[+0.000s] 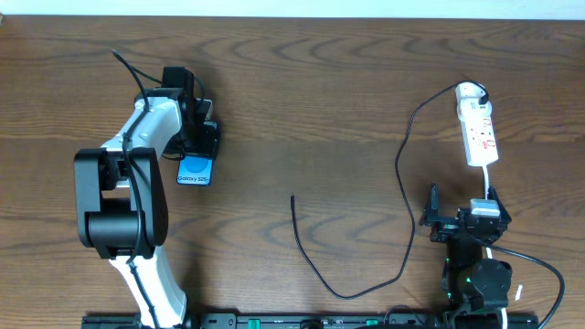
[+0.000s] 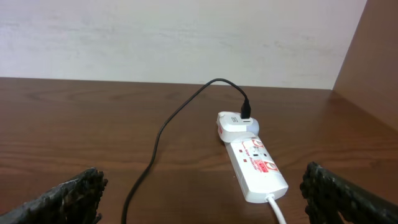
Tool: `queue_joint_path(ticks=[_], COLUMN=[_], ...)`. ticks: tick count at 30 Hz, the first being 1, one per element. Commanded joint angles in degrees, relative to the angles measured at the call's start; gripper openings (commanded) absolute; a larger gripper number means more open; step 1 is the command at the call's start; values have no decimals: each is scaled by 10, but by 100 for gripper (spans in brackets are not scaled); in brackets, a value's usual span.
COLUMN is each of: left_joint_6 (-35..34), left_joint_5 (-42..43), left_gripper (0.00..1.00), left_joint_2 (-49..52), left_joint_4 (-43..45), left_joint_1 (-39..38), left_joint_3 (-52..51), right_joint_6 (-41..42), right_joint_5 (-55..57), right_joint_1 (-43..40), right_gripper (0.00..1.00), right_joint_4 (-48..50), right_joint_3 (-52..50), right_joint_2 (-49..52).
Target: Plug charger to phone and switch on socket
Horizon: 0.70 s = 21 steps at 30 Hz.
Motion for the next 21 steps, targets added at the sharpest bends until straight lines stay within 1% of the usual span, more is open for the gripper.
queue_joint_path(ticks=[1,11,17,18,21], left_joint_6=[10,10,10,10,10], left_joint_5=[-18,-18,-18,-18,-18], left_gripper=[57,35,19,8,8], left_joint_2=[27,27,27,27,26], left_joint_4=[-5,-5,-5,-5,-5], left_joint_1=[0,0,0,0,0], left_joint_3=[-10,-10,-10,-10,-8], right_joint_6=[7,7,7,7,7], right_joint_5=[2,2,2,2,2], right_joint_1=[4,4,4,4,4], right_gripper=[99,99,99,99,99], right_joint_4=[-2,-2,-2,-2,-2], right_joint_3=[-1,-1,-1,-1,-1], right_joint_2=[-4,-4,-4,-4,-4])
